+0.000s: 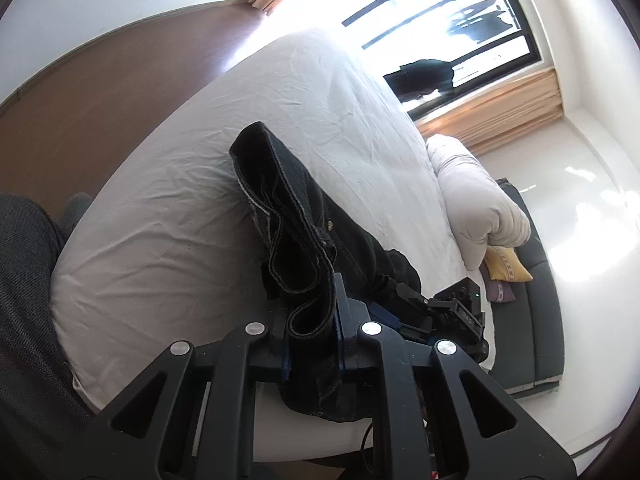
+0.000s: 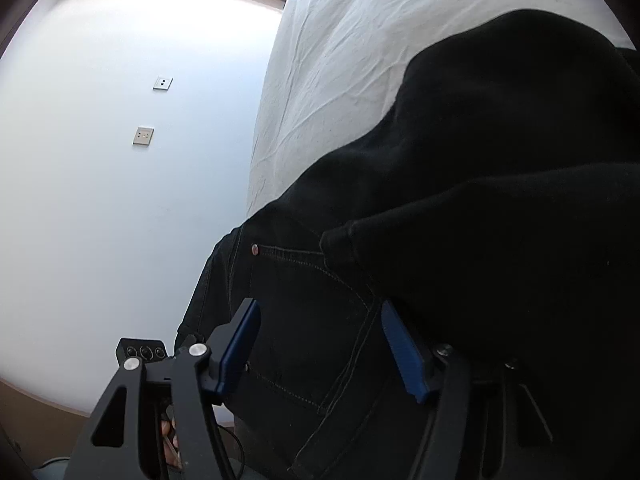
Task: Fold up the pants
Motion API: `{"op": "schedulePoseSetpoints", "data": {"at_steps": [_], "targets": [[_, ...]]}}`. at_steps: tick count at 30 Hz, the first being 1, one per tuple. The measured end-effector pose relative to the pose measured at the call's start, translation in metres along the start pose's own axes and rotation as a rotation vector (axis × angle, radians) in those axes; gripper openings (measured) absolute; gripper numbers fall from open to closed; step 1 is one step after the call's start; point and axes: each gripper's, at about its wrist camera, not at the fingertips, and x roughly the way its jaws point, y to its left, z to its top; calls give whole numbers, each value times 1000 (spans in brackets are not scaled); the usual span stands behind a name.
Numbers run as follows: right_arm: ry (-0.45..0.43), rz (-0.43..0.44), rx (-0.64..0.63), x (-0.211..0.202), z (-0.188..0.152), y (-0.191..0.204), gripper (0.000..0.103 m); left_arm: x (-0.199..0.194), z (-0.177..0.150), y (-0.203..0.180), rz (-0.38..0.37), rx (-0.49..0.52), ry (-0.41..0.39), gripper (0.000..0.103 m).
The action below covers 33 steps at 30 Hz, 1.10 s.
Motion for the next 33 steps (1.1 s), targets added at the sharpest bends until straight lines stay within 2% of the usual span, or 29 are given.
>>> {"op": "schedulePoseSetpoints", "data": {"at_steps": [5, 10, 13, 18, 23, 26, 29, 33], "targets": [[-21, -53, -80, 7, -5, 10, 66, 2, 2, -49, -39, 113, -2, 13], [-44, -25, -68, 1, -8, 8, 66, 14, -1, -96, -71, 208, 16, 13], [-56, 2, -16, -19, -11, 10, 68, 20, -6, -124, -90, 268, 32, 13], [-126, 57, -11, -78, -17, 8, 77, 51, -24, -184, -129, 383, 97, 13], [-184, 116, -19, -141, -29, -1, 83, 105, -69, -253, -160, 563, 206, 13], [-214, 145, -44, -168, -35, -1, 87, 140, -111, -278, -140, 679, 270, 13], [-233, 135, -59, -181, -34, -3, 91, 166, -148, -292, -108, 777, 328, 13], [-189, 90, -61, -182, -28, -9, 91, 178, -176, -308, -65, 887, 355, 13]]}}
